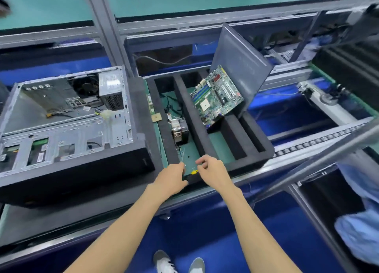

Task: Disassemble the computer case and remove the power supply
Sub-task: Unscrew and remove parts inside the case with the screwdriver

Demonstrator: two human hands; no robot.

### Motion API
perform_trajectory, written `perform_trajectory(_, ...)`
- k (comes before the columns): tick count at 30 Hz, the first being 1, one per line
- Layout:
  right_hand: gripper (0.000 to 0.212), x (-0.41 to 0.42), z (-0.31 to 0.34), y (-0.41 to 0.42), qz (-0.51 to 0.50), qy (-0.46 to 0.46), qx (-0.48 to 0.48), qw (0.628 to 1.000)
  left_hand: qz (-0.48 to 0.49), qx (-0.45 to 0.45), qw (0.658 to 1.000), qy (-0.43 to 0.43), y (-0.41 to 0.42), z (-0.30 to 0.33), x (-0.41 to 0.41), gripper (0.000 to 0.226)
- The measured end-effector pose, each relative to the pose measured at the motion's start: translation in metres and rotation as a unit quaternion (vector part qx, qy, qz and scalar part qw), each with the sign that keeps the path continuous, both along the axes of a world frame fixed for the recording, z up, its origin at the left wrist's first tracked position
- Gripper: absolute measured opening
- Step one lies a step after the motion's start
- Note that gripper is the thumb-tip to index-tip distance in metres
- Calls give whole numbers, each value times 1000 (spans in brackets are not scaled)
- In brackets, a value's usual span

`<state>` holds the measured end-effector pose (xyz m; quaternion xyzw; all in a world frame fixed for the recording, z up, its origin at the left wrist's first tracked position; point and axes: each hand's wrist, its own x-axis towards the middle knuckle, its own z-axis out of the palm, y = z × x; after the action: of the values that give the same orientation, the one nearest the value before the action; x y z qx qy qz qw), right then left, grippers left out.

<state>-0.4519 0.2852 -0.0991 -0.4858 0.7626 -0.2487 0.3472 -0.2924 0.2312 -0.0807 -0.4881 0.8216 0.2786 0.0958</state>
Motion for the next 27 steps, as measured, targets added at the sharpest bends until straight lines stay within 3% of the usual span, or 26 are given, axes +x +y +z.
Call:
perform_trajectory(4,18,0,-8,9,4,-11,39,999,62,-38,996,42,8,-8,2,6)
perform_trajectory(10,21,1,-8,3,-13,-7,37,999,65,-114,988,79,3,10,-1,21)
perform_trajectory(14,29,8,-6,-4,-42,0,27,999,65,-149,971,175,0,35,-3,18)
perform_trajectory(16,33,12,1,-8,-124,-66,20,990,84,-132,957,243,0,52,-4,16)
perform_trajectory(18,35,15,11,-15,-222,-222,6,949,120,-89,934,324,0,69,-2,13)
perform_trajectory(22,25,23,40,-33,-301,-507,-69,805,130,-72,899,412,0,101,12,10)
perform_trajectory(24,22,29,58,-45,-328,-558,-121,752,111,-83,900,412,-1,114,25,9)
perform_trajectory(27,24,47,95,-71,-347,-548,-169,742,105,-128,907,387,-5,127,51,8)
